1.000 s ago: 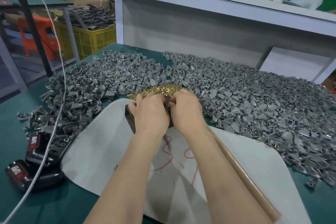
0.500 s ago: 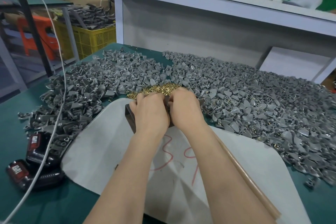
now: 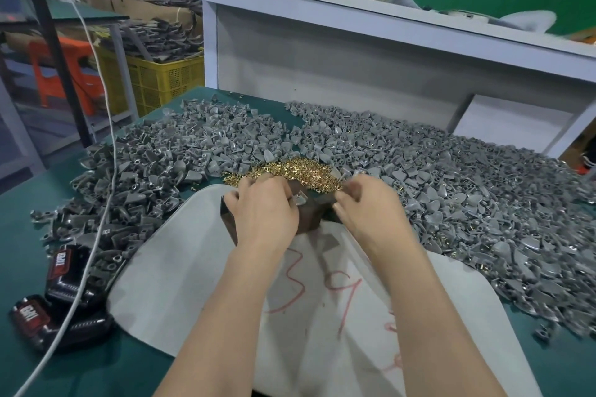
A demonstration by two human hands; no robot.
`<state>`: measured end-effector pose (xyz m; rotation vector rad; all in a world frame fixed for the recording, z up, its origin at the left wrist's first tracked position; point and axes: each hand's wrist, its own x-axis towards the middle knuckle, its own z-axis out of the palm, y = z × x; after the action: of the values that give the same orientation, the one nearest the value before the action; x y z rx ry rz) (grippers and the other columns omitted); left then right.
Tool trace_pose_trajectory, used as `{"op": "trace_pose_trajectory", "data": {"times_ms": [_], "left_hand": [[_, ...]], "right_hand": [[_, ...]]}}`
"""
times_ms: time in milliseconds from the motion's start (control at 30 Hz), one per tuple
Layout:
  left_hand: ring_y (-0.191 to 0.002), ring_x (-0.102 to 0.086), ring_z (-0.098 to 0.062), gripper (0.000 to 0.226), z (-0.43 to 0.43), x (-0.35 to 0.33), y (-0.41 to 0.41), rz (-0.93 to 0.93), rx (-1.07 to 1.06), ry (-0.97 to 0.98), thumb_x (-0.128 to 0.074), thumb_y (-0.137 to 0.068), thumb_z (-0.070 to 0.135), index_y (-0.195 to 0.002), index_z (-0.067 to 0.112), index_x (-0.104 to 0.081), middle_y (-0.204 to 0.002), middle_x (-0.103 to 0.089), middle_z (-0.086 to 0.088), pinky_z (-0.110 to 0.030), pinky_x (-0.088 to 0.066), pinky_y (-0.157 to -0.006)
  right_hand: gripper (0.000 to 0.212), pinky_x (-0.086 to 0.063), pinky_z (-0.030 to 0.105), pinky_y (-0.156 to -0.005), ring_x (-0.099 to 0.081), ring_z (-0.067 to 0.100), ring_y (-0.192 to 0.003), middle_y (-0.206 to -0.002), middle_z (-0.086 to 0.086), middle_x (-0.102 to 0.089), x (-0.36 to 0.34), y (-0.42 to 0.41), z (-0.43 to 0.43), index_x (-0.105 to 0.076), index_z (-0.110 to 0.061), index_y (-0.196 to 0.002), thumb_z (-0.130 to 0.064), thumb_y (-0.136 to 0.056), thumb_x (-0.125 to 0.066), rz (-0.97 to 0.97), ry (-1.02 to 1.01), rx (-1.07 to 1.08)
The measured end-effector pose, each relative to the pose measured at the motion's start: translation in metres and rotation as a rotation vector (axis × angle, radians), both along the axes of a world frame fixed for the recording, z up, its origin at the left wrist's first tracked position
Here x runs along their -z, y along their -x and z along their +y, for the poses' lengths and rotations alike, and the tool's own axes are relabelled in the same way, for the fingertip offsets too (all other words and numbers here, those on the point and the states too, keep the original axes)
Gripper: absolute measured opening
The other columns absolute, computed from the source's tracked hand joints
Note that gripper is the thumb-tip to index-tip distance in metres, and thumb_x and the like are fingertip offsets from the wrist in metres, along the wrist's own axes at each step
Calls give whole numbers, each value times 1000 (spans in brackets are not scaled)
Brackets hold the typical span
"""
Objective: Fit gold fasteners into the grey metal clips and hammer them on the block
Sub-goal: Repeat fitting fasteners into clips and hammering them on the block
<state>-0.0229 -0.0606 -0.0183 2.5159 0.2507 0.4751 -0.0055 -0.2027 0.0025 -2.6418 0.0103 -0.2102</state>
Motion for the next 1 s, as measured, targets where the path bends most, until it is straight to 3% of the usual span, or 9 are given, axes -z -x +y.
{"op": "trace_pose_trajectory", "data": {"times_ms": [67,167,300,467,633,733,867,933,1000], "left_hand": [[-112,-42,-24,10,0,0,-1,7,-2,-1,-57,-90,24,-94,25,-66,-112,-56,2,-37,-26,-86],[-111,-42,-24,8,-1,1,-1,12,-7,11,-59,-89,26,-92,25,-65,-111,-55,1,-38,-27,-88],[-112,-41,-25,6,-1,0,0,18,-9,29,-60,-88,26,-90,26,-65,-110,-55,1,-39,-27,-88],[-113,-41,-25,8,-1,1,-1,27,-12,28,-59,-89,26,-93,25,-66,-111,-55,1,-39,-28,-90],[-113,-42,-25,9,-1,2,-1,16,-24,14,-58,-89,26,-92,26,-66,-110,-55,1,-38,-27,-89],[-112,-42,-25,11,-1,3,-2,-7,-34,7,-57,-89,24,-92,26,-68,-110,-57,1,-37,-27,-87],[-111,-44,-25,13,-1,3,-3,-19,-48,-15,-57,-88,25,-91,25,-69,-109,-59,2,-37,-29,-87],[-111,-44,-24,12,0,3,-3,-18,-50,-17,-57,-88,27,-90,26,-69,-109,-58,3,-37,-29,-87],[-112,-43,-25,12,0,4,-4,-10,-37,-17,-58,-88,26,-92,25,-70,-110,-58,2,-37,-29,-87]], "right_hand": [[30,-51,33,-68,-59,19,-77,-84,1,-61,5,3,-14,-56,-14,-93,-43,-89,-58,196,182,99],[24,-40,30,-63,-54,22,-72,-71,0,-50,15,3,-12,-47,-13,-79,-30,-90,-58,333,207,73],[14,-44,32,-66,-57,24,-77,-74,1,-52,15,0,-9,-52,-10,-90,-24,-91,-56,290,172,45],[24,-47,32,-69,-61,23,-80,-84,4,-60,15,0,-12,-57,-9,-101,-30,-90,-59,316,119,58],[24,-56,44,-75,-68,21,-65,-85,9,-66,1,6,-20,-49,-9,-103,-30,-93,-54,130,-218,87],[28,-52,40,-78,-60,20,-78,-92,3,-65,-10,13,-17,-55,-20,-120,-33,-95,-51,-62,-204,-13],[32,-49,32,-78,-61,19,-89,-100,-1,-68,-21,25,-4,-56,-34,-125,-31,-94,-53,-328,-149,-102],[31,-47,31,-77,-60,20,-87,-99,-2,-67,-21,28,0,-56,-35,-124,-32,-93,-55,-351,-150,-105],[17,-44,29,-69,-58,22,-82,-88,-3,-63,-16,25,1,-60,-31,-108,-34,-91,-57,-267,-87,-59]]}}
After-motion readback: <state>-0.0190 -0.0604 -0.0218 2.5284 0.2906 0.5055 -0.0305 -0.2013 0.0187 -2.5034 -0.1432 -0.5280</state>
